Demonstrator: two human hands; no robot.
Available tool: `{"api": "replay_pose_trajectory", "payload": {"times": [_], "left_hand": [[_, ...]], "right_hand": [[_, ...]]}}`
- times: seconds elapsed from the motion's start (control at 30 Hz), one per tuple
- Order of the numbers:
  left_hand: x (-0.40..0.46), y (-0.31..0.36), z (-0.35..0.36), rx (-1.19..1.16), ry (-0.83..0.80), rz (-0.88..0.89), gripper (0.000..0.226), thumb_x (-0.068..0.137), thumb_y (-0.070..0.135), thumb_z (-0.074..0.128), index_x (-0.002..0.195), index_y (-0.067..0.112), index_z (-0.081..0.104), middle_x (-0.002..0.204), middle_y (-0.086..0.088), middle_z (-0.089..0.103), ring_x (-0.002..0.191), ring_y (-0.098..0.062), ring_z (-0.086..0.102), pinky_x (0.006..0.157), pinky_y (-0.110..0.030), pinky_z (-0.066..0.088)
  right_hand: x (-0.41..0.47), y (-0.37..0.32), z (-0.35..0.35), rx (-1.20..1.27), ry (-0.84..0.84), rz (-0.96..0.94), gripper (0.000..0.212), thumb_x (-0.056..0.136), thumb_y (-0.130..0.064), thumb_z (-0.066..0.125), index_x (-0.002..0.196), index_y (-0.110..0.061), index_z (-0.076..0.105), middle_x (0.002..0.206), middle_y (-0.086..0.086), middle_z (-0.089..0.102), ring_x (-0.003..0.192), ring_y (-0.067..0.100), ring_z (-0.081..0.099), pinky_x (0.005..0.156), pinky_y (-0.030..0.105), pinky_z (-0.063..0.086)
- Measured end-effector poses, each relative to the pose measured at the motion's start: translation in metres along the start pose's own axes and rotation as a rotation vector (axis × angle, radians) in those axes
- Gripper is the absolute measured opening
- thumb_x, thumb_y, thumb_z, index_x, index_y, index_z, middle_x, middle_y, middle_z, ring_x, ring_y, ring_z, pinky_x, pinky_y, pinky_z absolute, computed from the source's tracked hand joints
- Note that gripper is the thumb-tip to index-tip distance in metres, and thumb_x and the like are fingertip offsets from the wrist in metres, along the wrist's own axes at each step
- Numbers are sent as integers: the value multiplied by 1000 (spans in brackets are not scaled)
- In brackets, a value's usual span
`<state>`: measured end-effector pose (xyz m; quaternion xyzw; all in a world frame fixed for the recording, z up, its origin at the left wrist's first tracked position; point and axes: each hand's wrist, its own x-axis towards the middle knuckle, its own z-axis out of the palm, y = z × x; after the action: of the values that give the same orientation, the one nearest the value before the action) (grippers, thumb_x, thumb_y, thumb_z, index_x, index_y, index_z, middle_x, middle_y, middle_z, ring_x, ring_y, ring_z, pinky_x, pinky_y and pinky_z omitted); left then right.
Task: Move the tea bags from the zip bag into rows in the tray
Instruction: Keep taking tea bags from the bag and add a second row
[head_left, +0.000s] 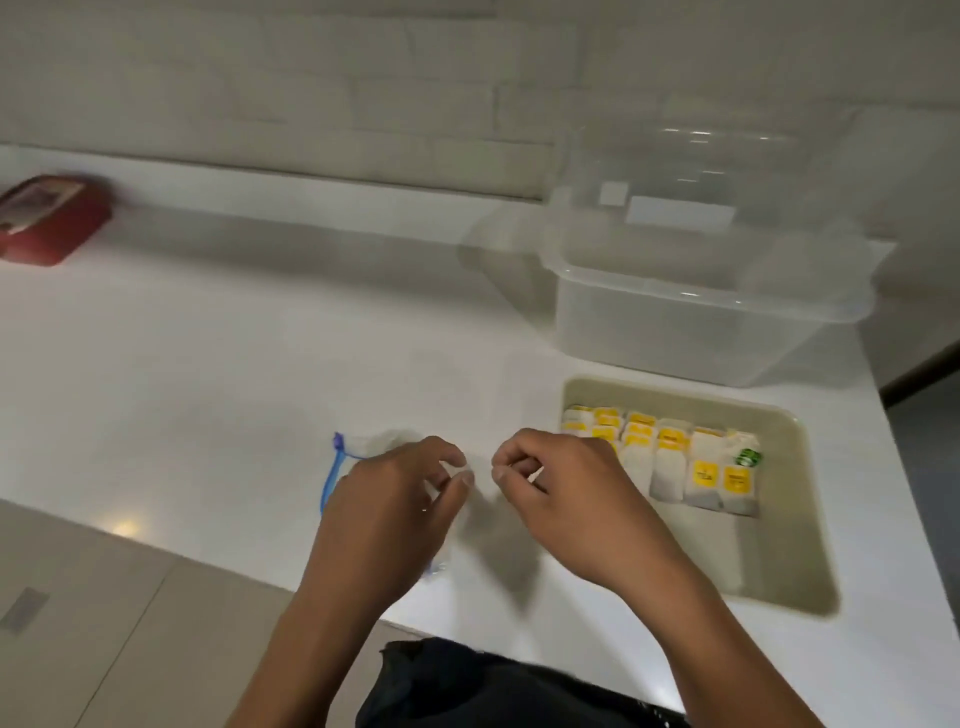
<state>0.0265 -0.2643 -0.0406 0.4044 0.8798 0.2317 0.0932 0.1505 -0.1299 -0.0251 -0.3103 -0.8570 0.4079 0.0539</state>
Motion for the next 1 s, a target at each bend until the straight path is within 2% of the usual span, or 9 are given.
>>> {"api": "replay_pose_trajectory", "payload": {"times": [0.1, 0.2, 0.3, 0.4, 0.53, 0.7, 0.83, 0.9, 1.0], "left_hand": [[-9, -33, -7, 8, 10, -106, 5, 89, 39, 67, 94, 41, 66, 74, 28, 63, 64, 4, 61, 63, -23, 51], [-13, -63, -7, 10, -62, -224, 13, 93, 38, 62, 105, 40, 68, 87, 27, 67, 70, 2, 63, 68, -21, 49], [-13, -80, 0, 35, -142, -277, 22, 97, 36, 57, 116, 42, 66, 109, 24, 69, 85, -6, 67, 80, -27, 52], [-12, -89, 13, 118, -202, -250, 27, 98, 41, 52, 125, 44, 60, 120, 18, 66, 98, -14, 66, 83, -31, 53], [-10, -101, 22, 127, -195, -273, 30, 96, 51, 52, 124, 43, 56, 112, 21, 67, 98, -12, 65, 74, -26, 49], [-6, -107, 23, 154, -177, -232, 25, 96, 54, 51, 113, 36, 47, 103, 18, 70, 88, -14, 66, 70, -28, 52], [4, -104, 21, 158, -102, -173, 38, 93, 62, 49, 122, 38, 44, 92, 16, 70, 83, -13, 67, 62, -27, 48], [10, -102, 22, 171, -103, -139, 41, 92, 62, 49, 128, 41, 46, 90, 14, 70, 84, -13, 67, 63, -27, 46], [17, -98, 26, 222, -103, -80, 37, 92, 59, 52, 124, 41, 53, 95, 11, 70, 87, -14, 66, 65, -27, 44]], "right_hand": [[8, -16, 33, 70, -77, -11, 14, 93, -29, 59, 99, -28, 73, 88, -13, 71, 77, -1, 64, 67, 6, 43], [16, -24, 69, 74, -159, -4, 22, 96, -28, 53, 107, -34, 71, 98, -11, 72, 78, 6, 65, 74, 22, 51], [22, -23, 101, -30, -224, 7, 34, 97, -23, 47, 118, -39, 68, 108, -9, 72, 88, 14, 65, 79, 28, 52], [28, -15, 122, -268, -246, 41, 36, 97, -19, 48, 126, -33, 62, 117, -1, 67, 105, 24, 63, 82, 33, 51], [34, -7, 132, -368, -76, 169, 28, 99, -28, 47, 124, -21, 59, 120, 2, 61, 108, 26, 61, 79, 33, 47], [33, -10, 144, -402, 29, 230, 36, 99, -41, 50, 130, -23, 53, 119, 0, 65, 106, 24, 64, 72, 31, 42], [34, -16, 146, -419, 114, 240, 39, 99, -42, 51, 132, -23, 48, 112, -1, 68, 100, 24, 66, 70, 31, 44], [35, -18, 147, -487, 107, 270, 38, 99, -40, 50, 131, -21, 46, 104, 0, 69, 93, 24, 67, 64, 31, 40], [39, -18, 152, -543, 88, 311, 24, 98, -32, 48, 116, -18, 54, 86, -1, 62, 74, 23, 58, 59, 30, 35]]}}
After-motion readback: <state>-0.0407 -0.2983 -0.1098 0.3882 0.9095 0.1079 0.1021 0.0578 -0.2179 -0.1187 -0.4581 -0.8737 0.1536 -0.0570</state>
